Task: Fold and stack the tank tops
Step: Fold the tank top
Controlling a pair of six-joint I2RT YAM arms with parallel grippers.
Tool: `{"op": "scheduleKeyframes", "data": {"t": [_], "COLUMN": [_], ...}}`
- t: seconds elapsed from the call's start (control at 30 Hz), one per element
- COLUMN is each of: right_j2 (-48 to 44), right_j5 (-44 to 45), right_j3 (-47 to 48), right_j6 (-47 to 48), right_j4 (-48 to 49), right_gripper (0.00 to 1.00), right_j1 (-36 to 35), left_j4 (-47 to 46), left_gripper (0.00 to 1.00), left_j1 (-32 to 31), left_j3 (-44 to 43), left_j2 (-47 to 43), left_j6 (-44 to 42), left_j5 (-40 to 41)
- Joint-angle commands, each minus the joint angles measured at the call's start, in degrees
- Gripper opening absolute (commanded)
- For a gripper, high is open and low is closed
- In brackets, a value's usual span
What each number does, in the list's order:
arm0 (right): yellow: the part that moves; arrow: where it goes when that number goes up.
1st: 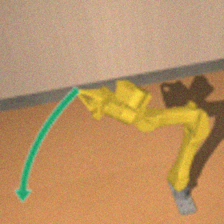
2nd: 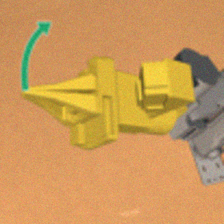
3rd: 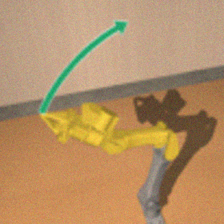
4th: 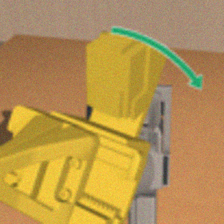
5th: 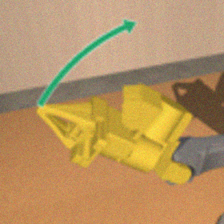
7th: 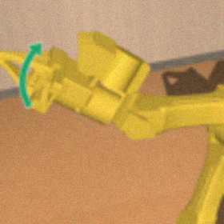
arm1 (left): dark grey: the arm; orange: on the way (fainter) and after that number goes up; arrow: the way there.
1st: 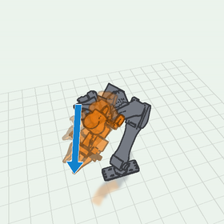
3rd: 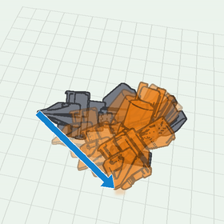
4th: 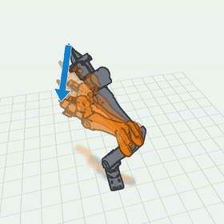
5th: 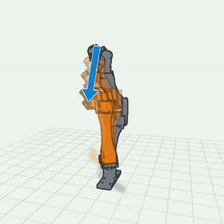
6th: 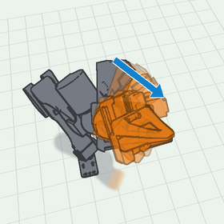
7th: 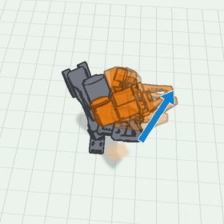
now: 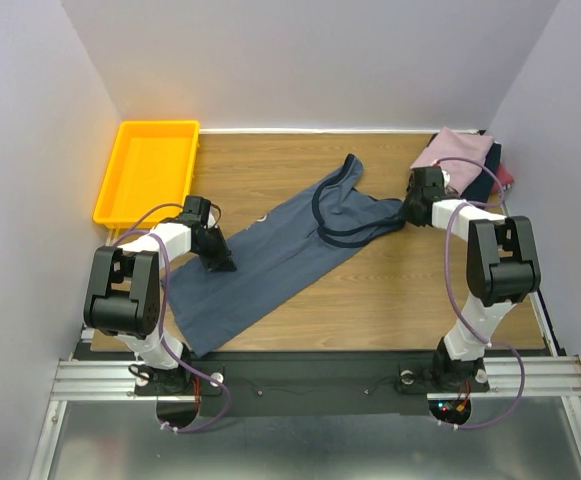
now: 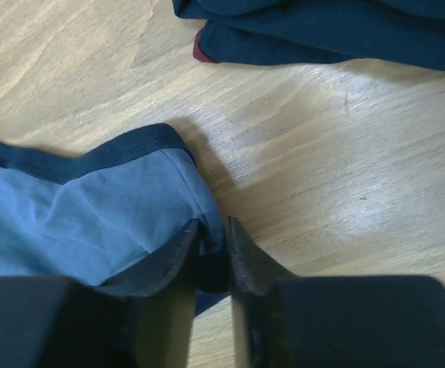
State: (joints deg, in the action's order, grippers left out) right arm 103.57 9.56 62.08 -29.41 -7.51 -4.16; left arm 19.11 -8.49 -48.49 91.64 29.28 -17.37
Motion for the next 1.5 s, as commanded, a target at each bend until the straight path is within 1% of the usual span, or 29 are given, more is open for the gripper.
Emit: {"op": "scheduleKeyframes", "data": {"t": [0.0, 0.1, 0.13, 0.23, 0.37, 0.5, 0.53, 0.57, 0.63, 0.67, 0.73, 0.77, 0.8, 0.83, 0.9, 0.97, 1.03, 1.07, 1.1, 1.13, 1.17, 1.2, 1.23, 1.27, 1.3, 1.37, 1.4, 1.43, 1.47], "right_j2": [-0.56, -1.87, -1.88, -2.14, 0.48, 2.69, 3.47, 4.00, 4.89, 4.97, 5.06, 4.37, 3.75, 3.14, 0.68, -2.12, -3.98, -4.86, -6.43, -7.23, -8.11, -9.08, -10.22, -10.49, -10.75, -10.41, -9.88, -8.49, -7.69], "right_j5": [1.86, 4.22, 4.24, 7.13, 10.29, 10.04, 9.86, 9.77, 9.95, 9.95, 9.43, 8.90, 8.55, 8.37, 8.72, 10.03, 10.47, 9.43, 8.55, 7.41, 4.27, 2.67, 1.09, -2.23, -3.83, -5.51, -7.35, -8.41, -11.38], "right_j3": [3.39, 5.75, 6.55, 10.06, 13.23, 14.03, 14.12, 14.20, 14.29, 14.38, 14.38, 14.38, 14.38, 14.29, 14.38, 14.12, 13.33, 12.89, 12.54, 12.01, 10.27, 9.47, 8.85, 8.41, 7.53, 7.09, 7.09, 7.09, 7.17], "right_j6": [0.40, 1.45, 1.81, 3.13, 4.27, 4.18, 4.01, 3.92, 3.92, 3.92, 4.01, 3.83, 3.83, 3.57, 3.39, 3.04, 2.52, 2.25, 1.73, 1.46, 1.29, 1.11, 0.93, 0.93, 0.76, 0.49, -0.03, -0.38, -0.56], "right_j4": [0.22, -2.24, -2.94, -6.37, -9.89, -10.68, -10.77, -10.69, -10.69, -10.69, -10.69, -10.60, -10.51, -10.51, -10.42, -10.42, -10.42, -10.33, -10.25, -10.07, -9.03, -8.32, -8.05, -7.53, -7.17, -6.30, -5.51, -4.72, -2.71], "right_gripper": [0.20, 0.12, 0.11, 0.10, 0.09, 0.09, 0.11, 0.13, 0.25, 0.42, 0.58, 0.69, 0.69, 0.74, 0.75, 0.75, 0.75, 0.75, 0.75, 0.73, 0.72, 0.70, 0.69, 0.67, 0.65, 0.64, 0.62, 0.62, 0.61], "right_j1": [0.91, 2.14, 2.40, 2.93, 2.93, 2.93, 2.93, 2.85, 2.93, 2.85, 2.93, 2.85, 2.67, 2.41, 0.30, -2.41, -7.77, -11.53, -13.57, -15.42, -19.44, -21.57, -23.76, -26.05, -30.86, -36.50, -42.01, -44.50, -46.88], "left_j4": [1.80, 1.80, 1.89, 1.72, 1.28, 0.93, 0.84, 0.66, 0.66, 0.49, 0.40, 0.05, 0.13, 0.05, 0.22, 0.75, 2.85, 5.12, 6.36, 7.51, 10.56, 12.42, 14.44, 16.29, 20.31, 22.89, 24.46, 24.48, 24.31], "left_gripper": [0.10, 0.10, 0.10, 0.10, 0.10, 0.10, 0.10, 0.10, 0.11, 0.12, 0.13, 0.15, 0.16, 0.17, 0.20, 0.21, 0.23, 0.24, 0.27, 0.27, 0.29, 0.29, 0.30, 0.31, 0.32, 0.33, 0.33, 0.31, 0.30], "left_j1": [0.67, 0.67, 0.67, 0.67, 0.67, 0.67, 0.58, 0.58, 0.49, 0.41, 0.23, -0.12, -0.30, -0.56, -1.00, -1.00, -1.00, -1.00, -1.00, -1.00, -1.00, -1.00, -0.74, -0.48, 0.14, 4.43, 6.19, 10.12, 11.38], "left_j3": [1.73, 1.64, 1.64, 1.64, 1.64, 1.73, 1.73, 1.73, 1.64, 1.64, 1.56, 1.38, 1.21, 1.03, -0.02, -0.90, -2.83, -3.53, -4.85, -5.47, -6.08, -7.40, -8.02, -8.46, -9.16, -9.17, -8.21, -7.42, -6.63], "left_j2": [0.39, 0.39, 0.39, 0.65, 0.74, 0.65, 0.48, 0.56, 0.30, 0.12, -0.49, -0.75, -1.19, -2.15, -4.52, -6.72, -10.83, -12.34, -15.49, -16.91, -18.23, -19.46, -21.04, -21.49, -21.67, -20.89, -20.19, -18.61, -17.90], "left_j6": [-2.21, -2.29, -2.29, -2.29, -2.21, -2.21, -2.29, -2.38, -2.47, -2.56, -2.56, -2.73, -2.73, -2.73, -2.30, -1.33, 0.86, 1.91, 4.53, 5.69, 7.36, 8.77, 12.35, 14.30, 15.97, 18.71, 18.80, 17.49, 17.05], "left_j5": [4.71, 4.97, 4.97, 4.97, 4.53, 4.09, 3.92, 3.66, 3.30, 3.04, 2.78, 2.25, 2.25, 2.16, 2.33, 3.73, 5.40, 8.72, 11.10, 13.39, 19.15, 22.08, 27.68, 30.35, 32.37, 33.28, 32.40, 30.39, 29.76]}}
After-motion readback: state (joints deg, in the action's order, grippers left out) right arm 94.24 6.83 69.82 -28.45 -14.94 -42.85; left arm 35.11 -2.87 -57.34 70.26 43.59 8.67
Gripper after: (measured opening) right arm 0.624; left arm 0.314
